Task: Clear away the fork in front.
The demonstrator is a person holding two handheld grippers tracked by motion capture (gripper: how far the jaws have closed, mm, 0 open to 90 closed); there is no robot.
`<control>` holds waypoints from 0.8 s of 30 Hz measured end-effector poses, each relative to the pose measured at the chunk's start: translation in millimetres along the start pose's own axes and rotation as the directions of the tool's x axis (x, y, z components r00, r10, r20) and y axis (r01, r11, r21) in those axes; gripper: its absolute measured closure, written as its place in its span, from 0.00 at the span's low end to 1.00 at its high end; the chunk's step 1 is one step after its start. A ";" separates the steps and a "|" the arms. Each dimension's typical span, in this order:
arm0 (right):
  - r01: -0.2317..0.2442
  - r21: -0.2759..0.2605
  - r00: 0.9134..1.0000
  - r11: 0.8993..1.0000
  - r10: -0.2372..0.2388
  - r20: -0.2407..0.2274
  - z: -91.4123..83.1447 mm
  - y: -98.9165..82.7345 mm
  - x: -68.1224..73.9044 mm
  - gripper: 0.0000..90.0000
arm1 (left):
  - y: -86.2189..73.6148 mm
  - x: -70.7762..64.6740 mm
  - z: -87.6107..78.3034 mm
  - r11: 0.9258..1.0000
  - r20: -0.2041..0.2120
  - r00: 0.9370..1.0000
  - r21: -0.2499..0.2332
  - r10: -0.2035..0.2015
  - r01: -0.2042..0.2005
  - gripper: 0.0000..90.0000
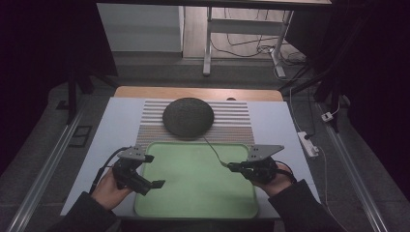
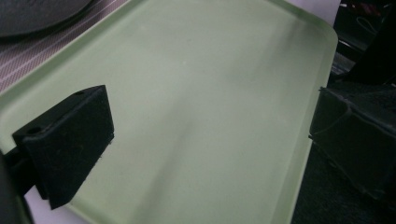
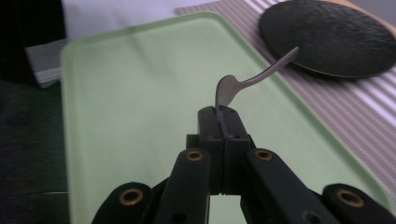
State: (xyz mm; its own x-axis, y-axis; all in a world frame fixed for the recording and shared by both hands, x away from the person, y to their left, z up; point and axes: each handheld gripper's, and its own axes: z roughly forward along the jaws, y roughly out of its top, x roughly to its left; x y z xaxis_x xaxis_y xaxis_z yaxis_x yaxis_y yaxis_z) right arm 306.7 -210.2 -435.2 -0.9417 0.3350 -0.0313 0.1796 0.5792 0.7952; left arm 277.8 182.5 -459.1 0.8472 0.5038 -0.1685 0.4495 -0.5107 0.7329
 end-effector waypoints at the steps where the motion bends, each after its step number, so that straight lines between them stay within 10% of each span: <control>1: 0.004 0.001 1.000 1.000 -0.004 -0.012 0.4 -0.1 1.7 1.00 | 2.3 0.4 2.1 1.000 0.003 1.000 0.001 0.012 -0.012 0.00; 12: 0.019 -0.009 0.985 1.000 -0.020 -0.174 10.4 3.0 22.0 1.00 | 33.6 2.0 25.8 0.988 0.078 0.986 0.020 0.150 -0.152 0.00; 24: 0.072 -0.030 0.959 0.997 -0.077 -0.274 14.0 10.5 35.6 1.00 | 55.6 0.2 56.0 0.943 0.165 0.938 0.080 0.306 -0.322 0.05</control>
State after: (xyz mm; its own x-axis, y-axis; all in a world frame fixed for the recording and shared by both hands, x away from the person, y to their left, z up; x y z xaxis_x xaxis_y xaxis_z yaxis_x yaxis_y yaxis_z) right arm 279.0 -181.8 -436.4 -0.9946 0.0728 0.0743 0.1028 0.5794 0.8085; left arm 318.9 115.2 -455.2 0.9786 0.2012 -0.0427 0.1741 -0.6996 0.6930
